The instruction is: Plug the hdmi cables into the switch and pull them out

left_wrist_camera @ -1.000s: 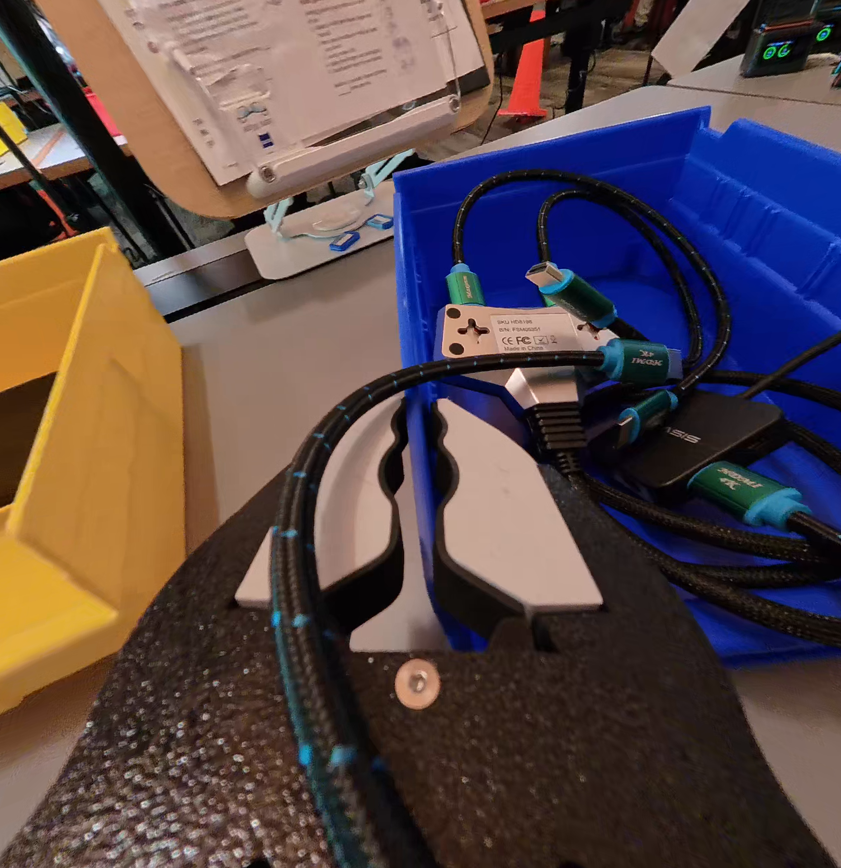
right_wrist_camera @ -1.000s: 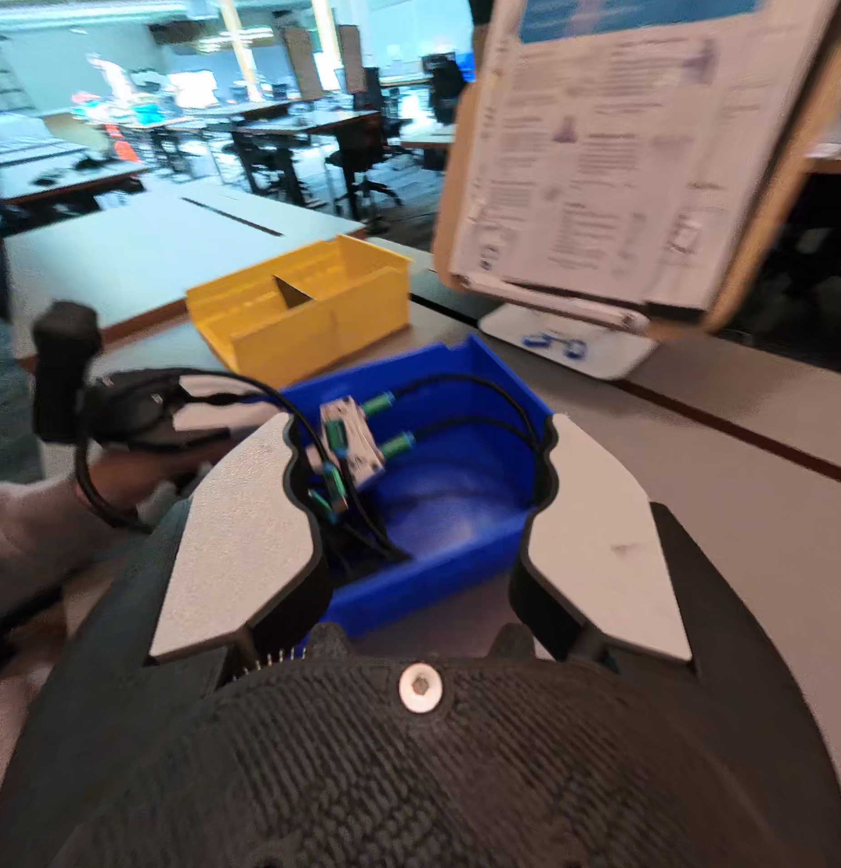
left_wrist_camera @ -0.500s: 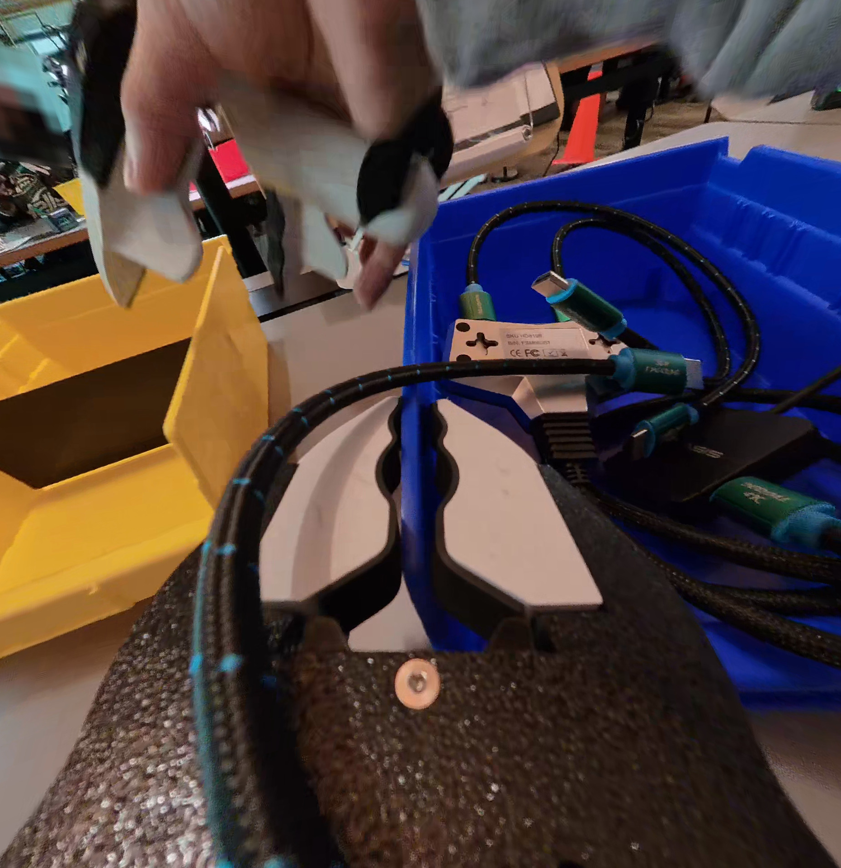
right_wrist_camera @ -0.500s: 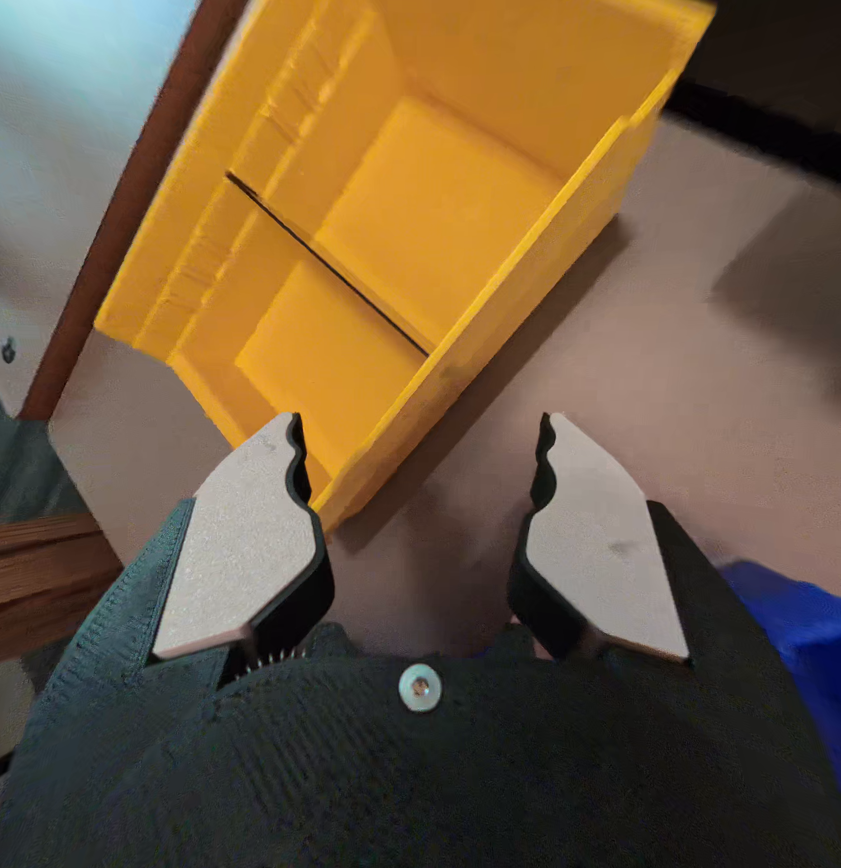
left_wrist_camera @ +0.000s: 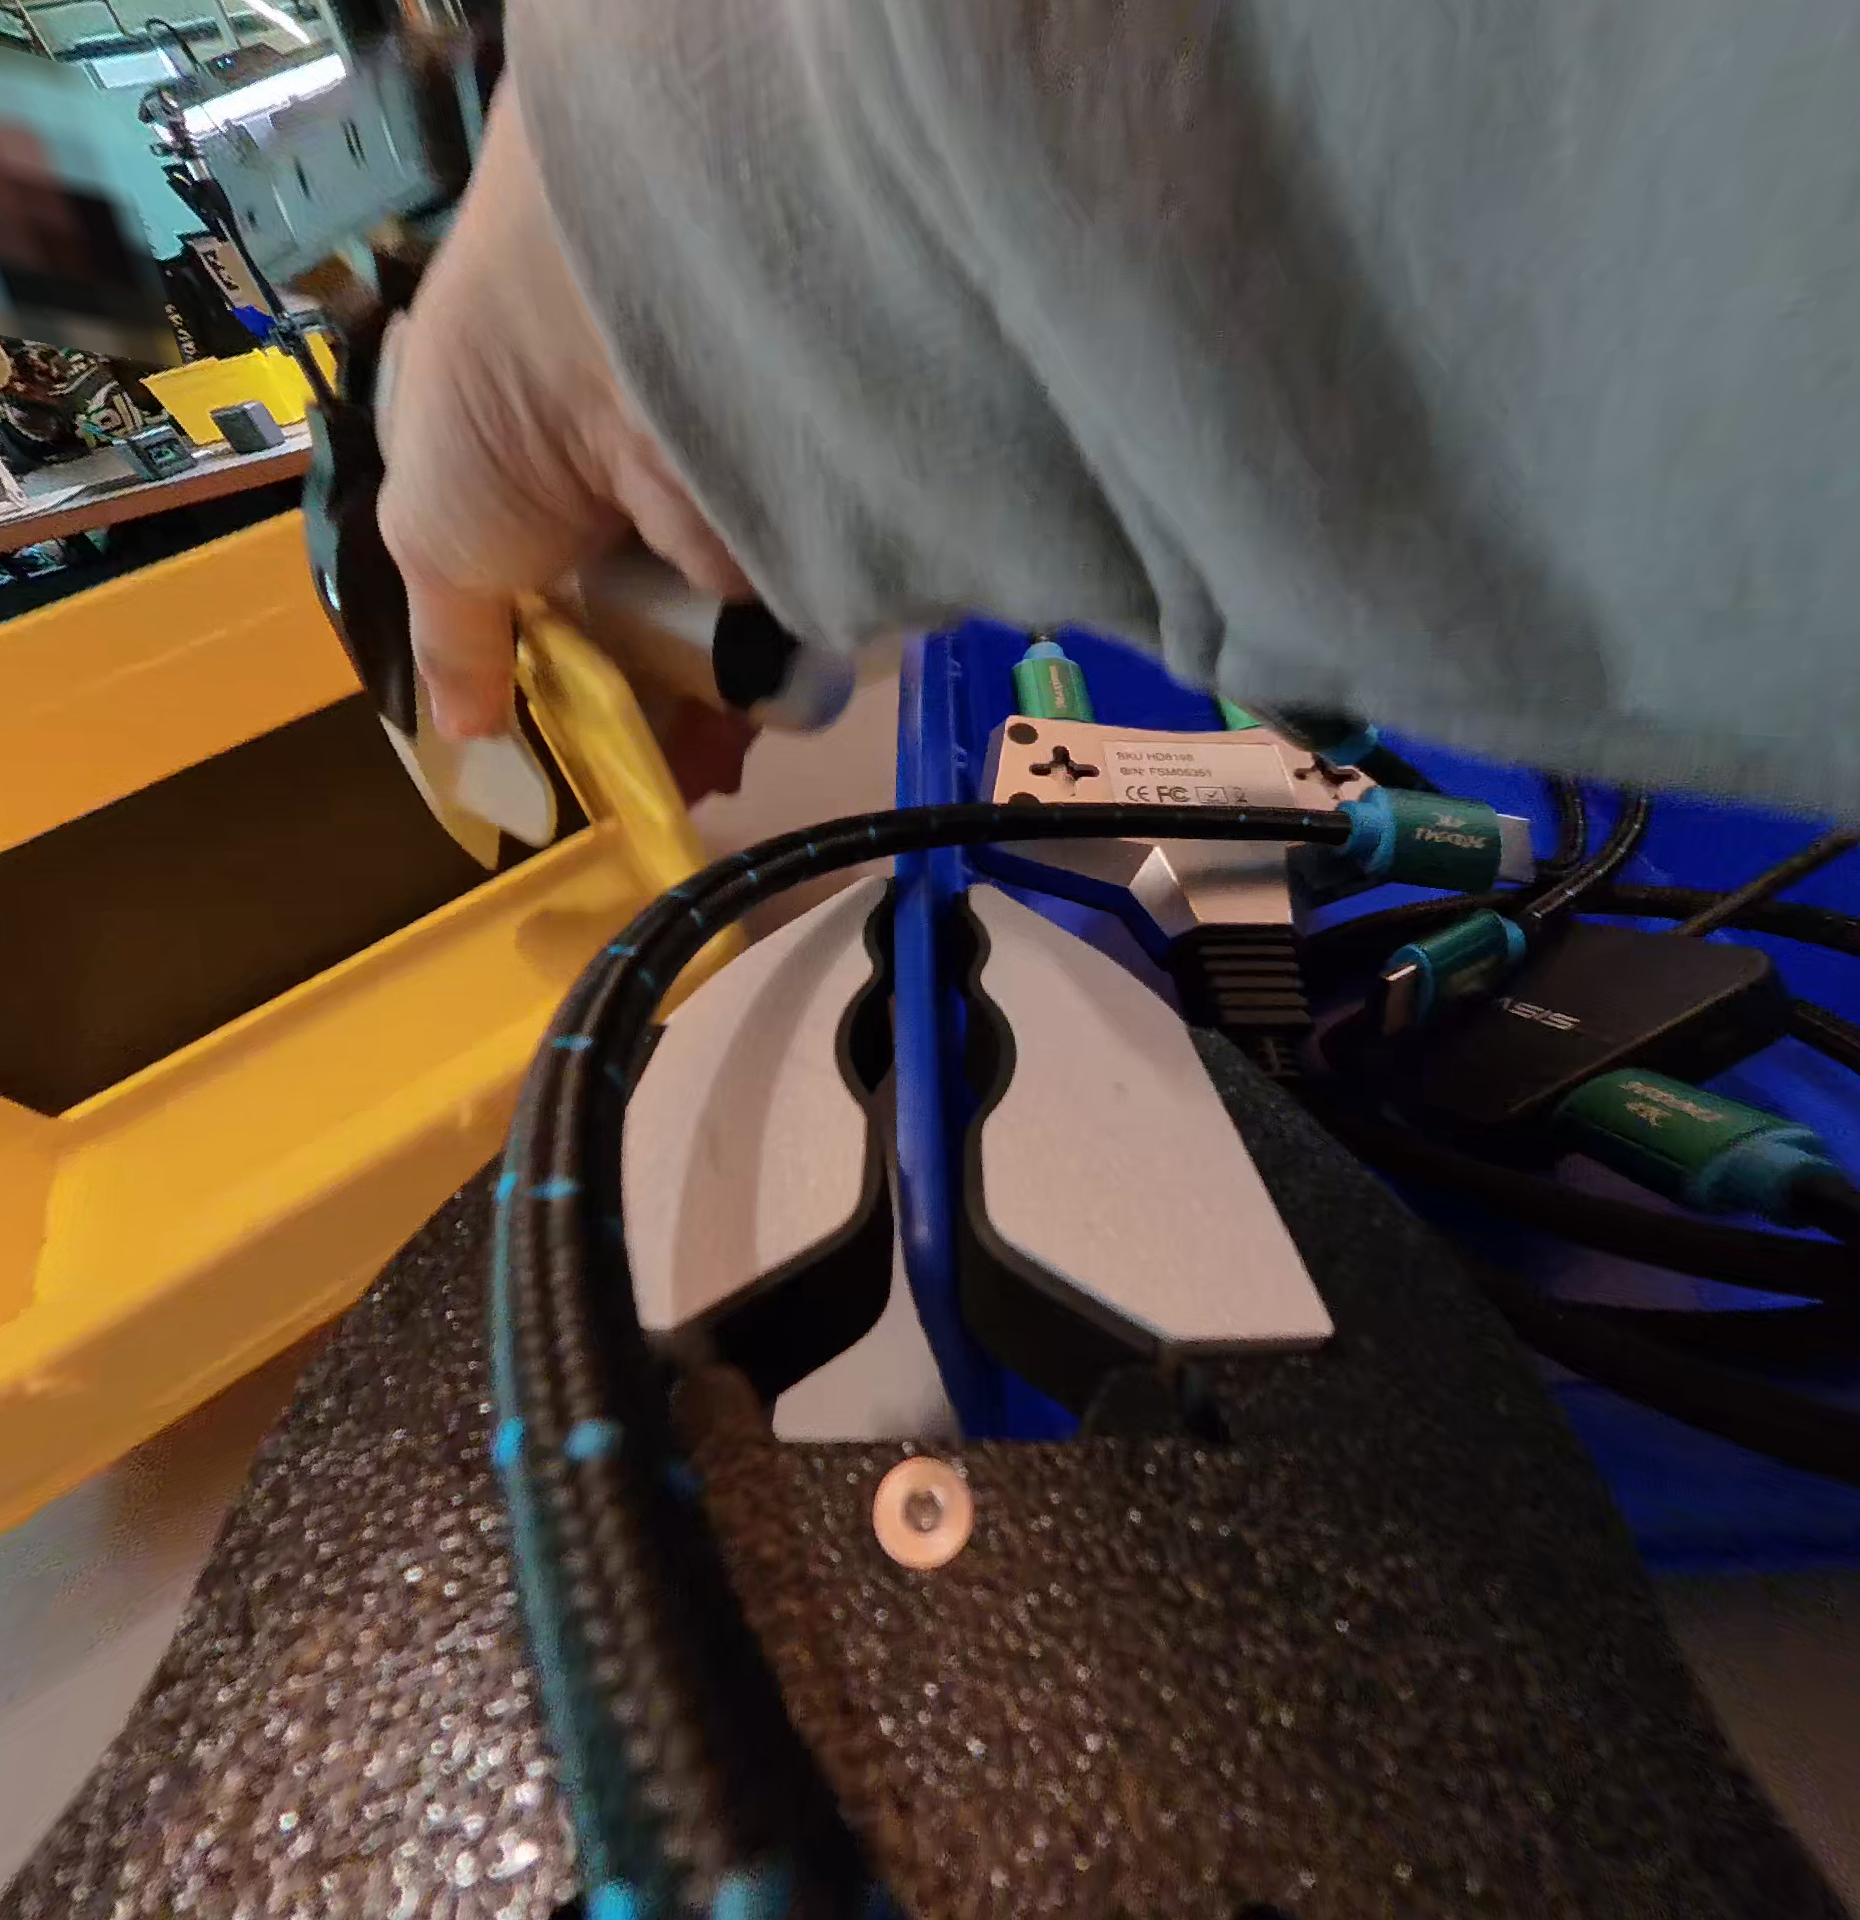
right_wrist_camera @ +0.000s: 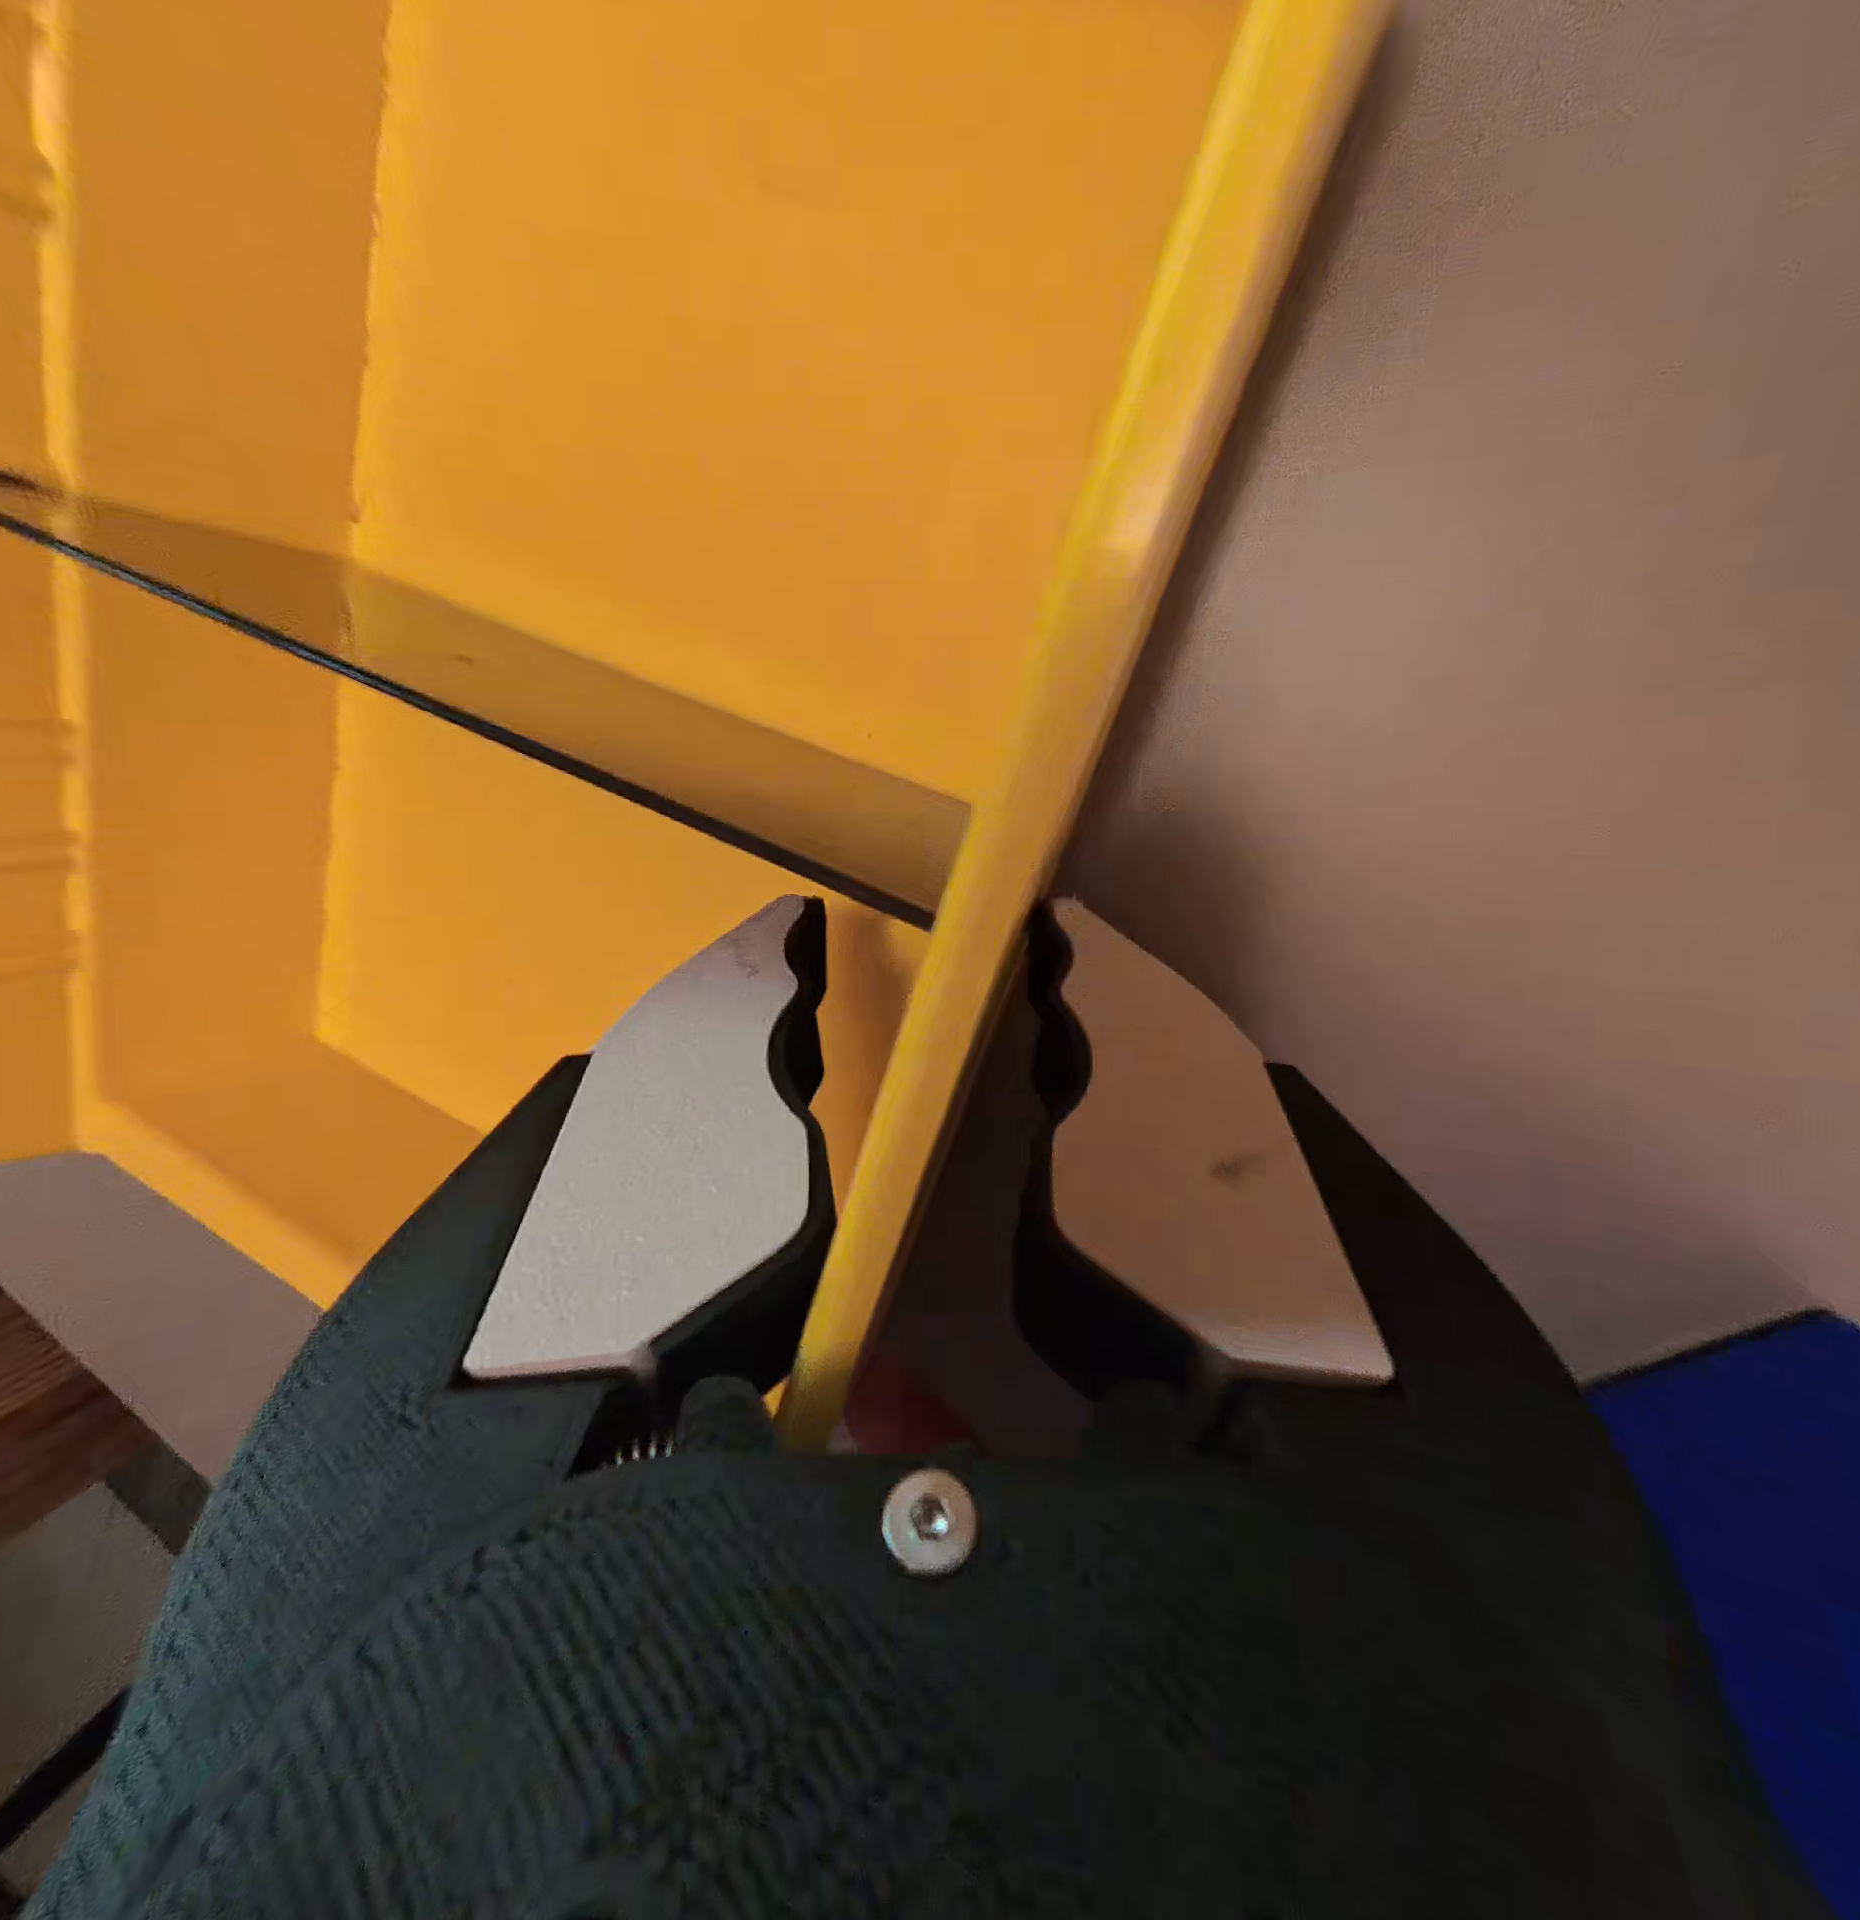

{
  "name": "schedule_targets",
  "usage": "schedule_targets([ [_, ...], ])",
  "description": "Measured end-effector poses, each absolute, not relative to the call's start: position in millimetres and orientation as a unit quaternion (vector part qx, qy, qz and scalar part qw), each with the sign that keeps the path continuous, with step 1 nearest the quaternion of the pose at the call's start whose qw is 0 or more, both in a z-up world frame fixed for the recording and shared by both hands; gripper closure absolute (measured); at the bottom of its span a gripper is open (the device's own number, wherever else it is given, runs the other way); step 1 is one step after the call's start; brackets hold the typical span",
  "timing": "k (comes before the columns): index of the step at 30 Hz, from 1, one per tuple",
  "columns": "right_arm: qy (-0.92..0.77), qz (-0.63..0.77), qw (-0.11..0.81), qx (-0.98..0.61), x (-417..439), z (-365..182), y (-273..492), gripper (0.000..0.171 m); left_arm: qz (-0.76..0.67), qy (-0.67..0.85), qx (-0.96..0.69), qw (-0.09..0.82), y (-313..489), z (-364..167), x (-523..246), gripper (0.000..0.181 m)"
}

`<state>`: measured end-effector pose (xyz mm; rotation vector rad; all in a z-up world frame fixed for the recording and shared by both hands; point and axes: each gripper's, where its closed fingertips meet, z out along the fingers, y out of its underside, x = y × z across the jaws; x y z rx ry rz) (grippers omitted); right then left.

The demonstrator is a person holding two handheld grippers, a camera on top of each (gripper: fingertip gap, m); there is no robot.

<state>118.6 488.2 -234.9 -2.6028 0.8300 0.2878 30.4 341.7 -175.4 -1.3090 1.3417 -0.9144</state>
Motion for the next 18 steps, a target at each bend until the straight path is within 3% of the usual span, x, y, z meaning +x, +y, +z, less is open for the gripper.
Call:
schedule_targets([
  [3, 0.255, 0.081, 0.208, -0.941, 129, -196, 495, 0.133, -0.374, 0.558, -0.54, 0.507, 348, -175, 27, 0.172],
  [9, 0.152, 0.061, 0.321, -0.933, 145, -56, 469, 0.138, -0.359, 0.546, -0.552, 0.518, 378, -176, 14, 0.172],
  [14, 0.138, 0.035, 0.407, -0.902, 191, 29, 348, 0.138, -0.348, 0.509, -0.585, 0.528, 419, -176, -7, 0.173],
  [18, 0.197, -0.027, 0.4, -0.895, 253, 20, 197, 0.137, -0.32, 0.472, -0.615, 0.544, 459, -176, -32, 0.173],
])
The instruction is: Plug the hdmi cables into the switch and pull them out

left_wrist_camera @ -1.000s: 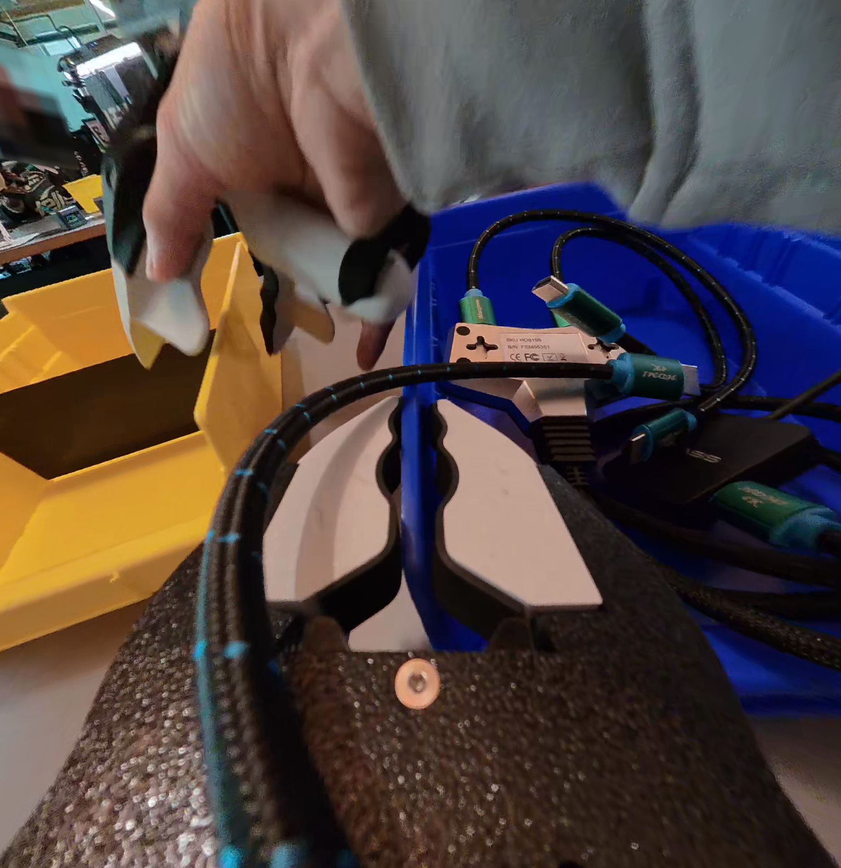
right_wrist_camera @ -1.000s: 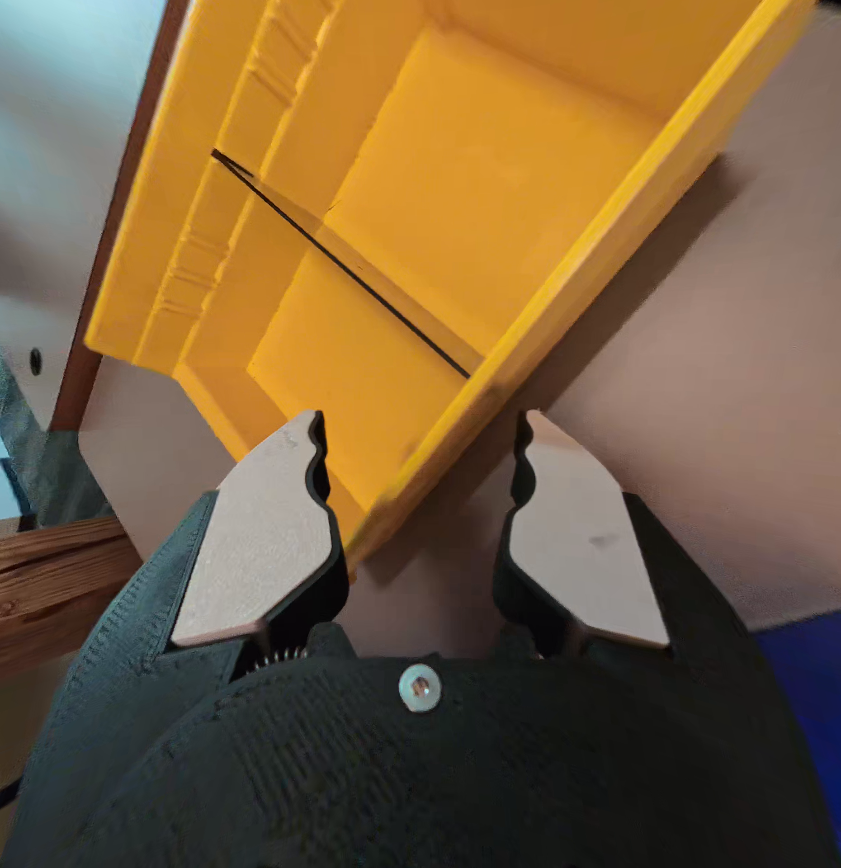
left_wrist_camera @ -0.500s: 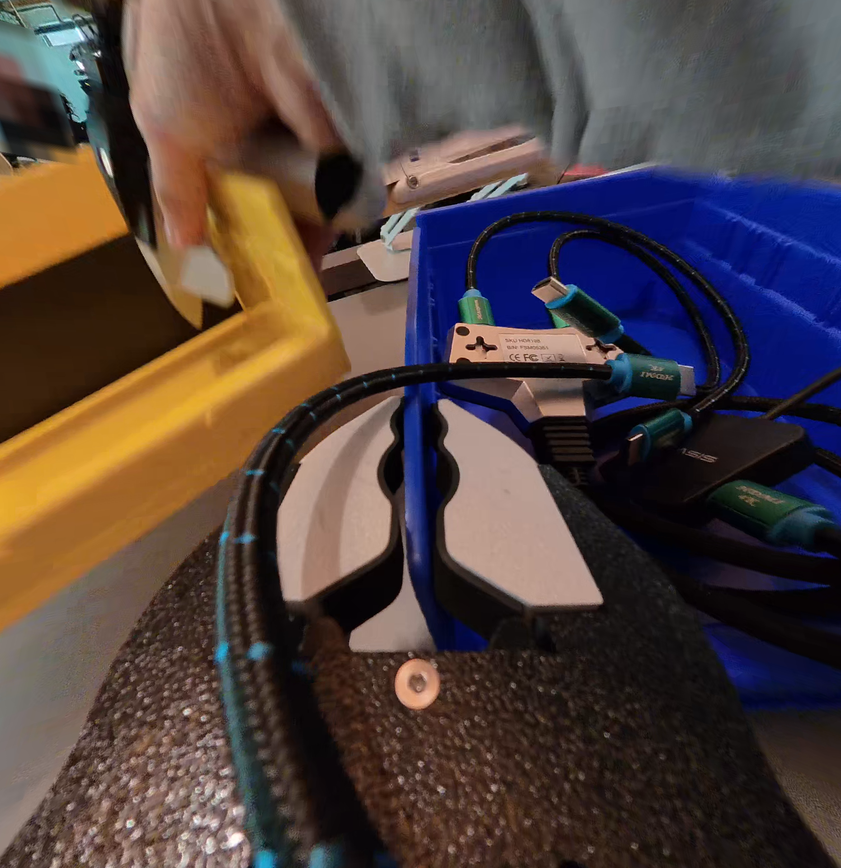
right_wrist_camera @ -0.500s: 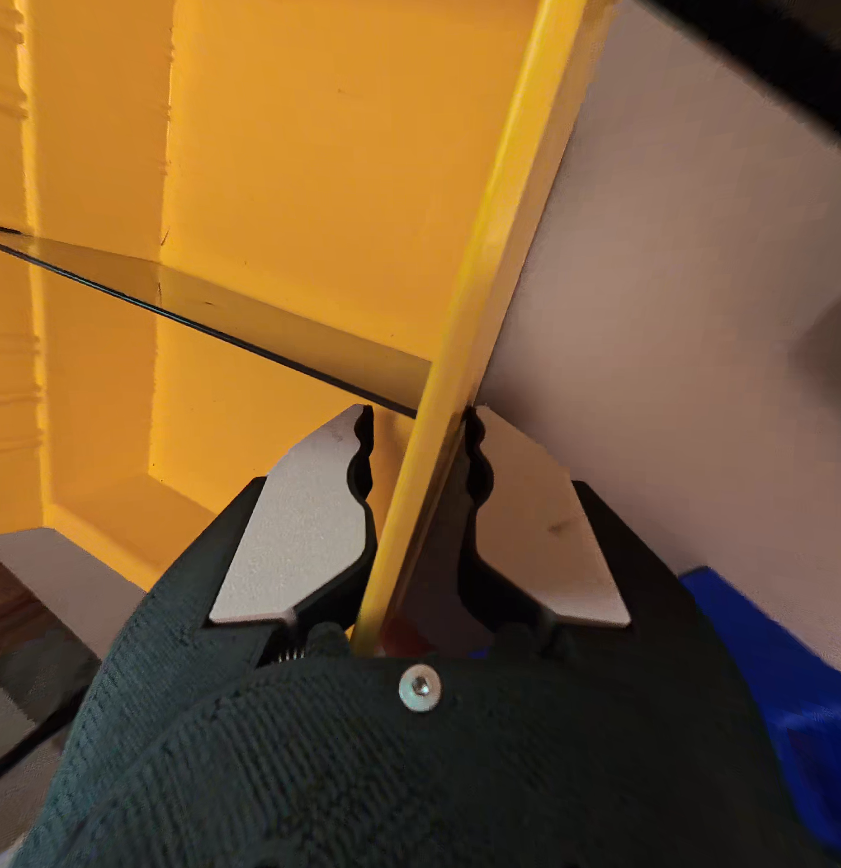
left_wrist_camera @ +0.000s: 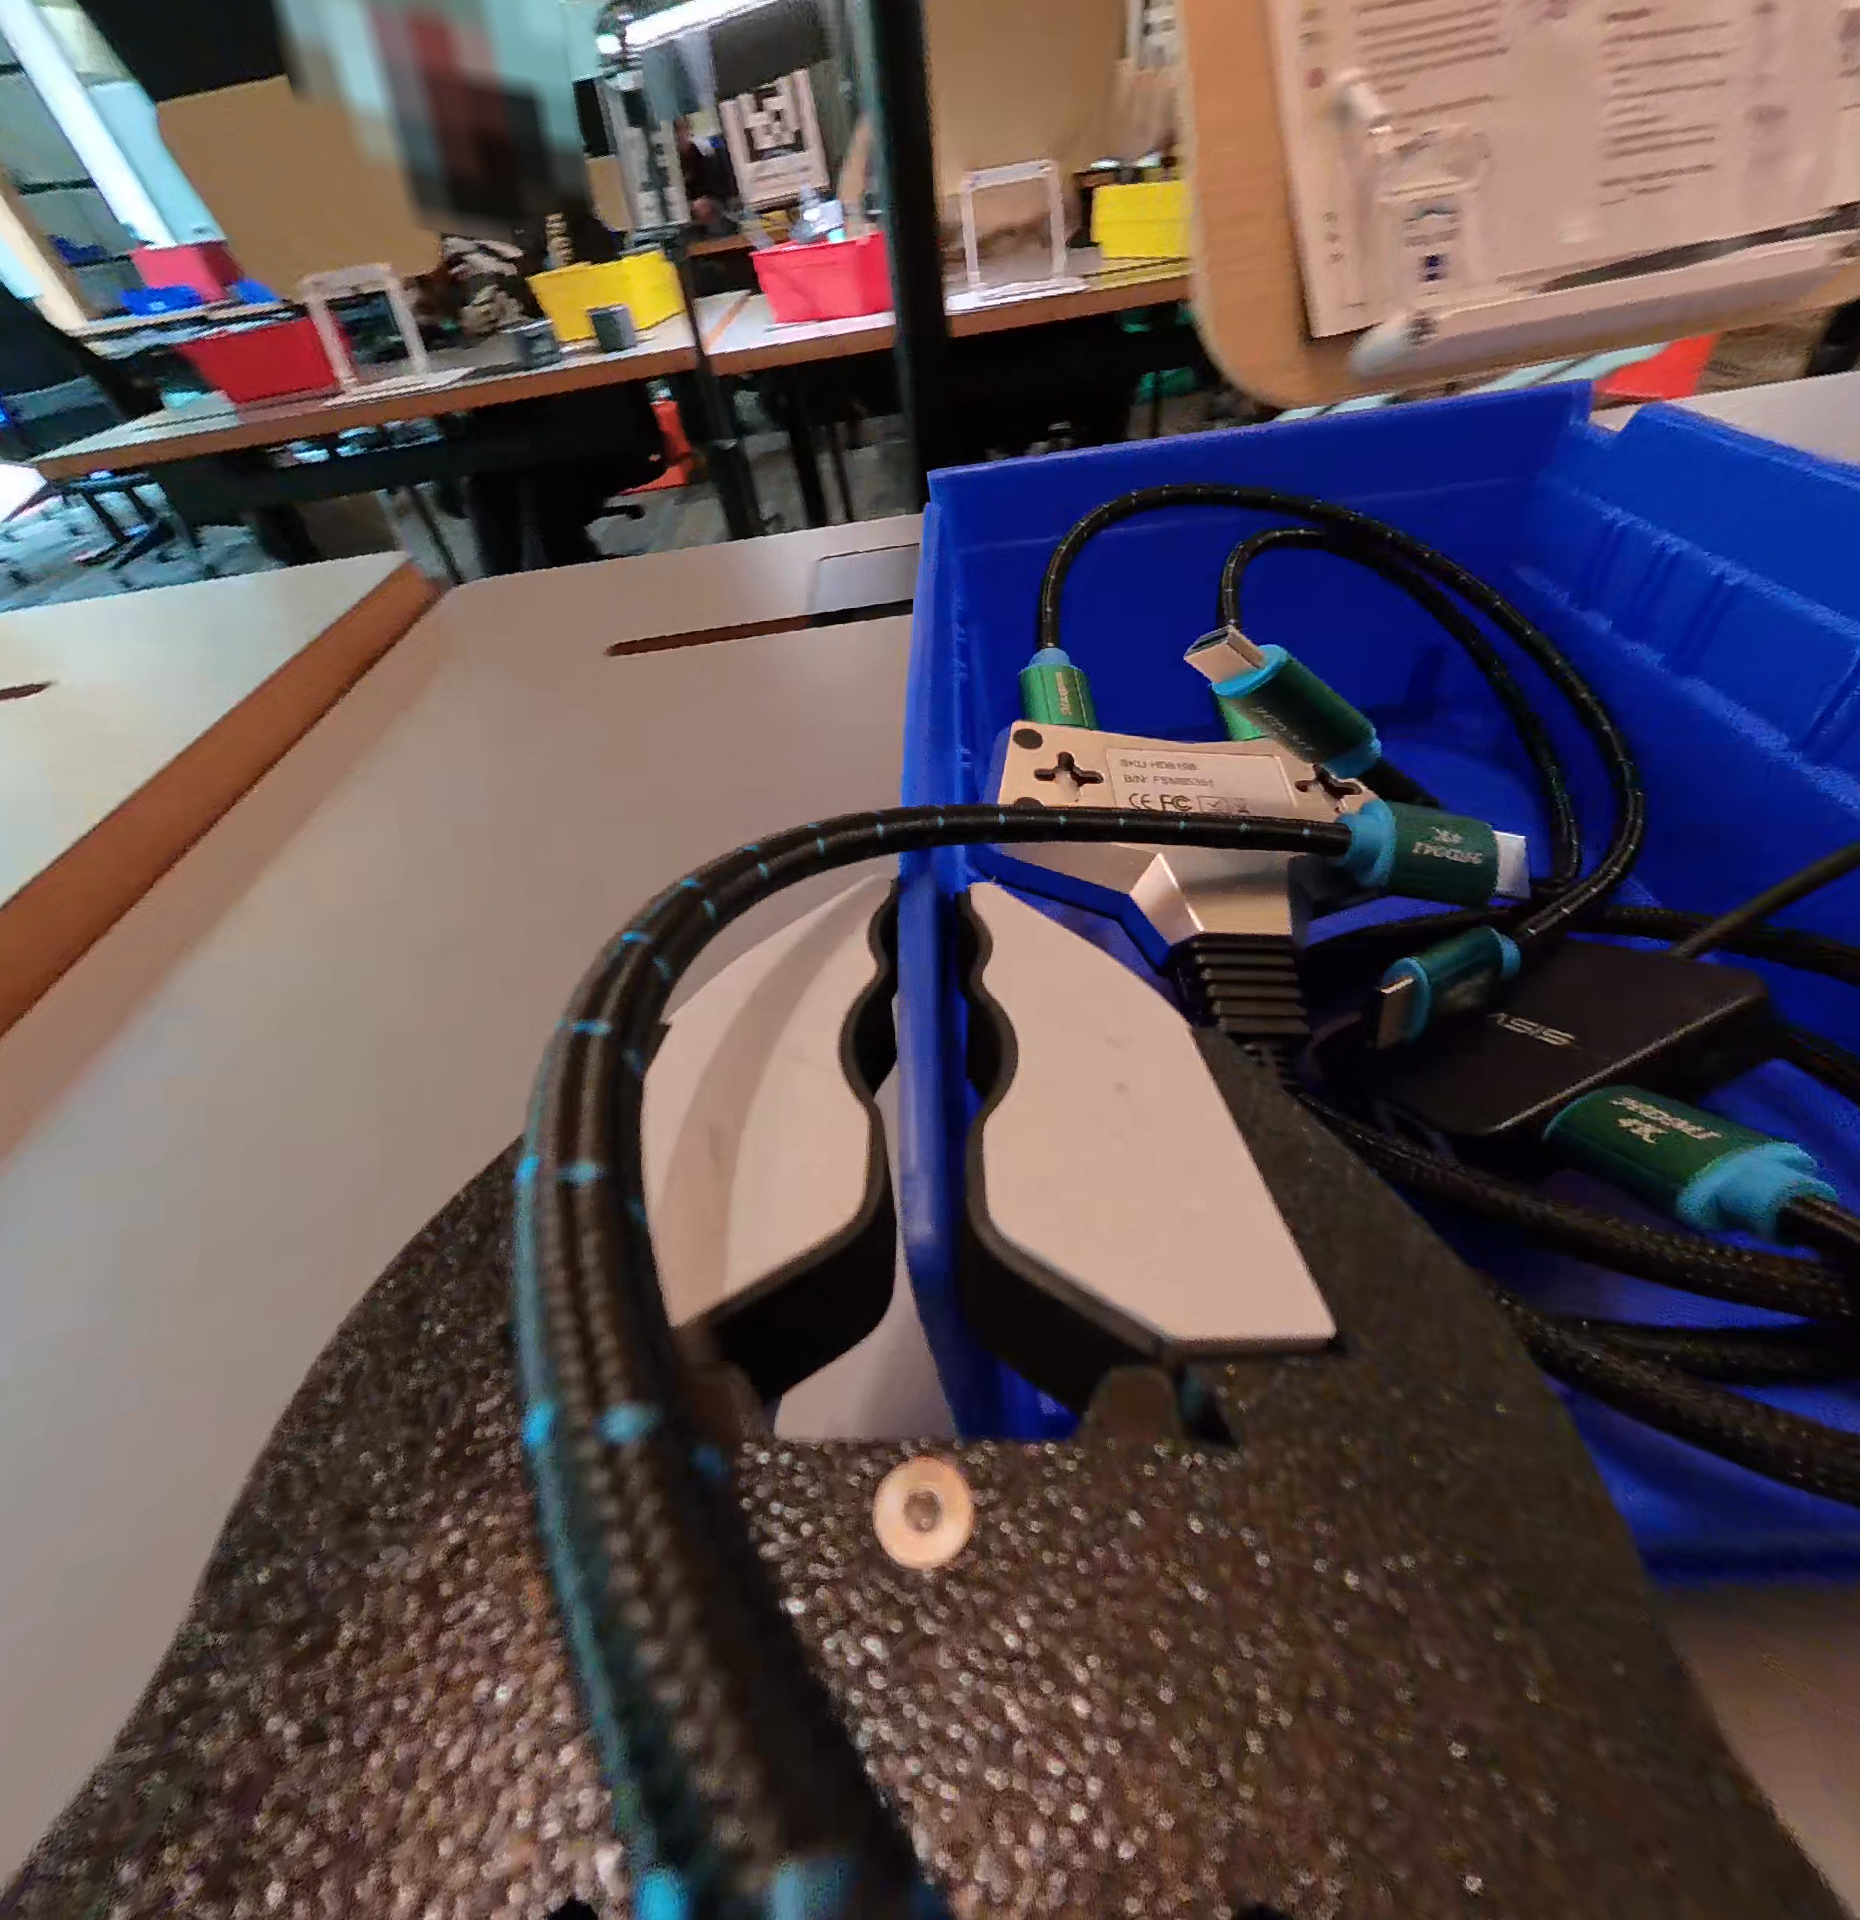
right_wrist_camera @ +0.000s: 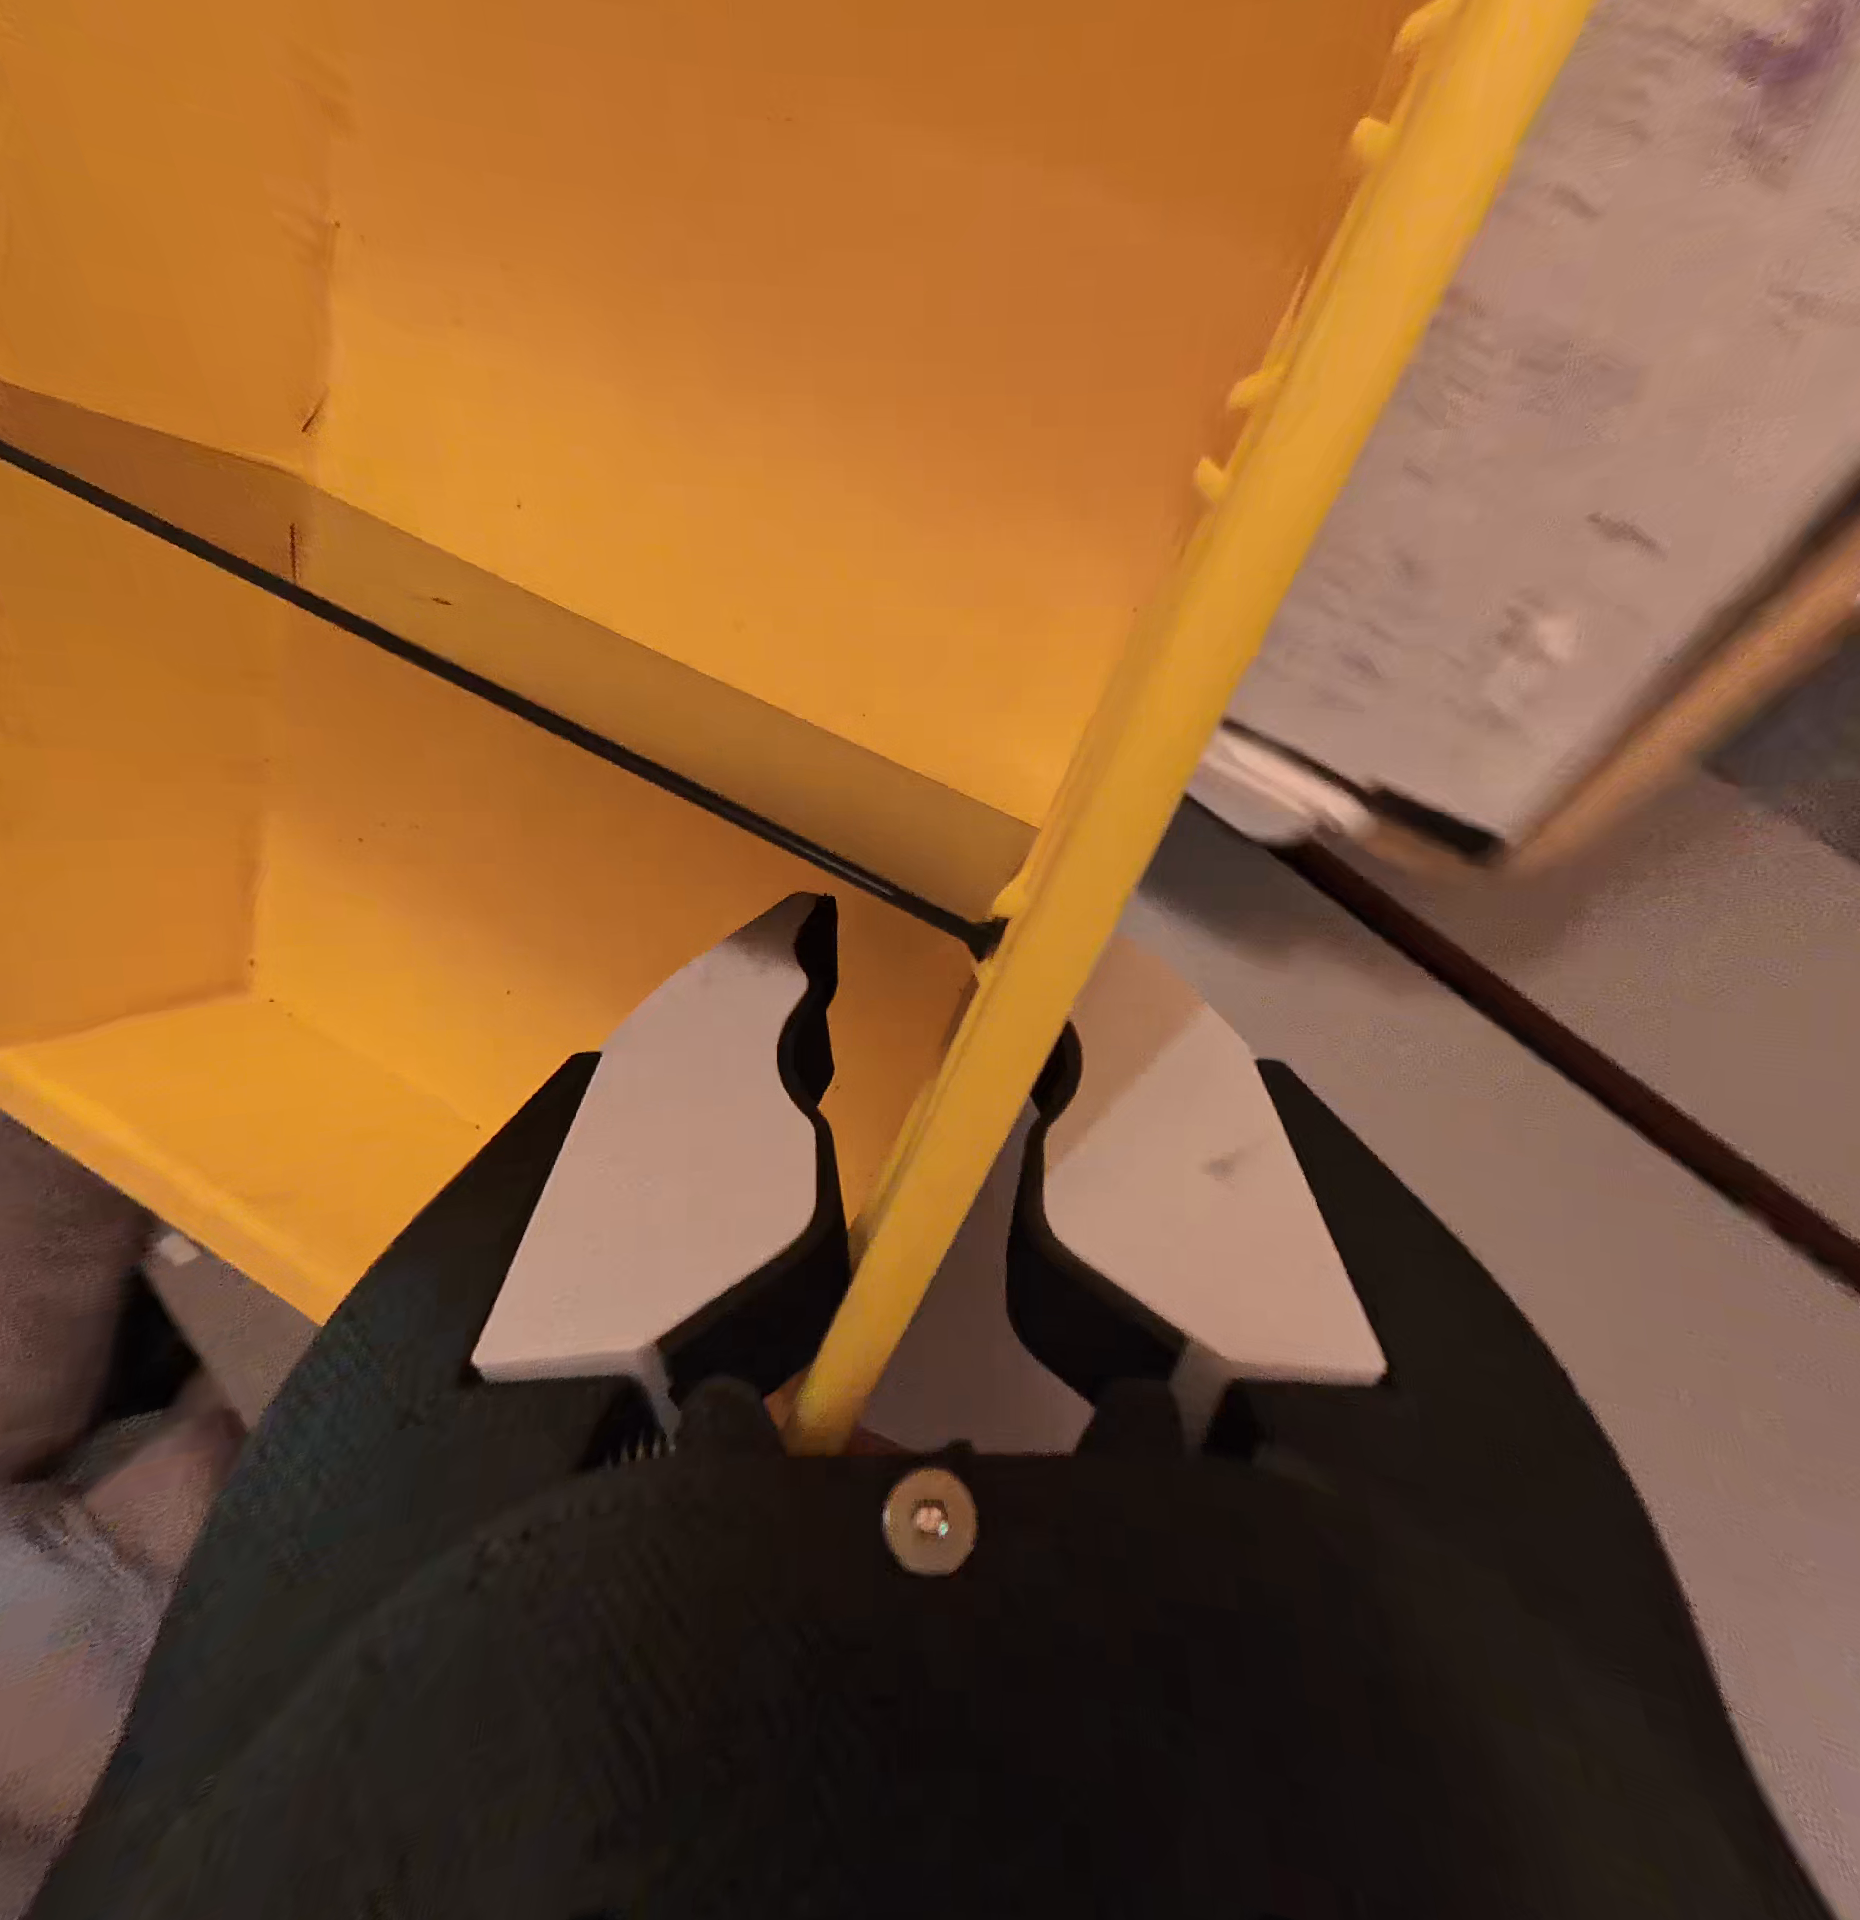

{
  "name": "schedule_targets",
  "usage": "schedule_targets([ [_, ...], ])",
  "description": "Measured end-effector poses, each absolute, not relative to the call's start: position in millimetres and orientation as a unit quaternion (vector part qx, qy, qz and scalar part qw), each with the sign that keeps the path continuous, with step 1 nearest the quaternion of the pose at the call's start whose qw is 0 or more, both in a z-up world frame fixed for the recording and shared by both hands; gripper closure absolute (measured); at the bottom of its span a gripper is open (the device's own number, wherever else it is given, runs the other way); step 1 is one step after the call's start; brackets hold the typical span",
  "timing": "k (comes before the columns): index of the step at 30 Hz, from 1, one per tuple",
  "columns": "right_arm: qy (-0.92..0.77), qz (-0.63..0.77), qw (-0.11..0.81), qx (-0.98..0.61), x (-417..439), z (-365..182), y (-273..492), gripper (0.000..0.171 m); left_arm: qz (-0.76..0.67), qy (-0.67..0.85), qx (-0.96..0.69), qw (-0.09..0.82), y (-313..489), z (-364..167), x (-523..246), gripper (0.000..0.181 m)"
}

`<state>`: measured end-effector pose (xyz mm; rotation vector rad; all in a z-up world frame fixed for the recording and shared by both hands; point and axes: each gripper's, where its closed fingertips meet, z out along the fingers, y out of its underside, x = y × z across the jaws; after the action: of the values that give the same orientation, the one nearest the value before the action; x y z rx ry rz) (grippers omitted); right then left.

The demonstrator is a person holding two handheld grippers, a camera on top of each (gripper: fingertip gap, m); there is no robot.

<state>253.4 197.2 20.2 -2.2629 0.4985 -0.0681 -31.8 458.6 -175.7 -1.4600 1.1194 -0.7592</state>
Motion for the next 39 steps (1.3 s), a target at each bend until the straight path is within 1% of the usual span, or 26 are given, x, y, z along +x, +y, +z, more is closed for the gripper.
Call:
schedule_targets([
  [2, 0.24, -0.046, 0.385, -0.89, 280, -8, 117, 0.137, -0.301, 0.451, -0.63, 0.555, 479, -176, -46, 0.173],
  [5, 0.321, -0.043, 0.353, -0.878, 308, -70, 7, 0.137, -0.277, 0.424, -0.645, 0.572, 510, -176, -63, 0.173],
  [8, 0.395, -0.036, 0.319, -0.861, 325, -136, -79, 0.136, -0.266, 0.408, -0.656, 0.577, 546, -176, -66, 0.173],
  [11, 0.45, -0.035, 0.292, -0.843, 337, -184, -132, 0.135, -0.258, 0.415, -0.655, 0.576, 584, -176, -55, 0.172],
  [15, 0.483, -0.024, 0.278, -0.83, 352, -215, -157, 0.135, -0.295, 0.44, -0.642, 0.555, 631, -177, -23, 0.174],
  [19, 0.484, -0.01, 0.268, -0.833, 367, -228, -148, 0.136, -0.301, 0.47, -0.634, 0.535, 664, -178, 4, 0.173],
  [24, 0.488, 0.026, 0.232, -0.841, 373, -244, -130, 0.134, -0.329, 0.461, -0.647, 0.511, 680, -179, 18, 0.174],
  [27, 0.484, 0.017, 0.237, -0.842, 377, -244, -127, 0.134, -0.35, 0.45, -0.654, 0.497, 679, -179, 19, 0.176],
  [29, 0.489, 0.021, 0.253, -0.835, 378, -243, -126, 0.13, -0.353, 0.45, -0.667, 0.477, 677, -181, 18, 0.174],
  [31, 0.487, 0.02, 0.264, -0.832, 377, -243, -125, 0.125, -0.325, 0.47, -0.668, 0.477, 676, -180, 13, 0.165],
  [33, 0.484, 0.001, 0.264, -0.834, 378, -239, -129, 0.104, -0.28, 0.498, -0.655, 0.495, 677, -172, 5, 0.148],
  [34, 0.479, -0.021, 0.269, -0.835, 381, -232, -134, 0.097, -0.256, 0.516, -0.647, 0.499, 676, -168, -1, 0.142],
  [37, 0.466, -0.117, 0.313, -0.819, 393, -185, -149, 0.076, -0.17, 0.586, -0.626, 0.486, 676, -166, -29, 0.122],
  [39, 0.459, -0.201, 0.337, -0.797, 396, -143, -161, 0.07, -0.109, 0.636, -0.603, 0.468, 676, -169, -55, 0.114],
])
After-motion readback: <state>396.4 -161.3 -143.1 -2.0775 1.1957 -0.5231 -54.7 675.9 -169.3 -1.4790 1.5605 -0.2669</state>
